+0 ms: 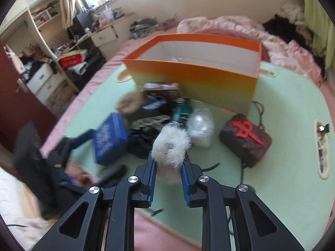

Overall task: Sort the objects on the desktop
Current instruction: 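Lift the white fluffy item out of the box with the right gripper onto the table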

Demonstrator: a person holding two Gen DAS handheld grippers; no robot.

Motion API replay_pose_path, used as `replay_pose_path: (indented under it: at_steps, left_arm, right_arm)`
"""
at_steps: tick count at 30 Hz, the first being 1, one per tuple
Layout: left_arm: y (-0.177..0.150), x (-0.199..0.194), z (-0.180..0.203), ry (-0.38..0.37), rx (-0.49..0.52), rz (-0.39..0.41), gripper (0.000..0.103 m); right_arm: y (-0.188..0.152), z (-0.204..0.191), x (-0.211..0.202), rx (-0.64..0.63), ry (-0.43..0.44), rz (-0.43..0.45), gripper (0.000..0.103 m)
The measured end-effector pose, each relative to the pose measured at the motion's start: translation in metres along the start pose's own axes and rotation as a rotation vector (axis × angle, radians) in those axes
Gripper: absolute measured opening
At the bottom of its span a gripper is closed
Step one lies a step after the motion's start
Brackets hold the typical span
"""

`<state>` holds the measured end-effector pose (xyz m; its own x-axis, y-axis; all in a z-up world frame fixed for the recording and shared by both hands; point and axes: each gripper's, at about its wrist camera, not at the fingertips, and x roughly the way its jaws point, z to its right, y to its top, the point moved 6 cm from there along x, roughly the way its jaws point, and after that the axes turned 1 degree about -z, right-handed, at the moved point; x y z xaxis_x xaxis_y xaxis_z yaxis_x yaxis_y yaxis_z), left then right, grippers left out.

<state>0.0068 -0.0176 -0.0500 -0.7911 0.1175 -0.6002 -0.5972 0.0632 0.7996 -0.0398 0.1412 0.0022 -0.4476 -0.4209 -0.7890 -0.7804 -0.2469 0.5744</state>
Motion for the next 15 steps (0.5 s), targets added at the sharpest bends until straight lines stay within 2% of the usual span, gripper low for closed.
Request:
replay_pose_path:
  at_steps: [2,4,5,7,9,12,14,15]
  left_arm:
    - [0.0,0.0,0.0,0.0,-0.001,0.0,0.103]
    - [0.0,0.0,0.0,0.0,-0.001,0.0,0.103]
    - [0.0,0.0,0.0,0.001,-0.001,0.0,0.103]
    - [0.0,0.0,0.0,0.001,-0.001,0.0,0.103]
    - [0.0,0.0,0.0,0.001,-0.001,0.0,0.103]
    - [0.0,0.001,0.0,0.004,-0.002,-0.003,0.103]
    - [-0.001,0.001,0.0,0.01,0.002,-0.004,0.103]
    - [-0.001,0.001,0.0,0.011,0.001,-0.005,0.103]
  right_arm:
    - [-0.001,0.005,0.001,0.005,-0.02,0.063,0.031]
    - [-0.006,0.013,-0.011,0.035,-0.018,0.164,0.06]
    - [-0.01,0.015,-0.018,0.044,-0.025,0.213,0.068]
    - [-0.026,0.019,-0.036,0.045,-0.066,0.301,0.096]
    - [-0.04,0.023,-0.039,0.034,-0.123,0.323,0.101]
    - [-0.055,0.033,-0.017,0.013,-0.205,0.238,0.102]
    - [-0.051,0.03,-0.01,-0.03,-0.279,0.224,0.103]
    - [-0.048,0.029,-0.009,-0.028,-0.273,0.221,0.103]
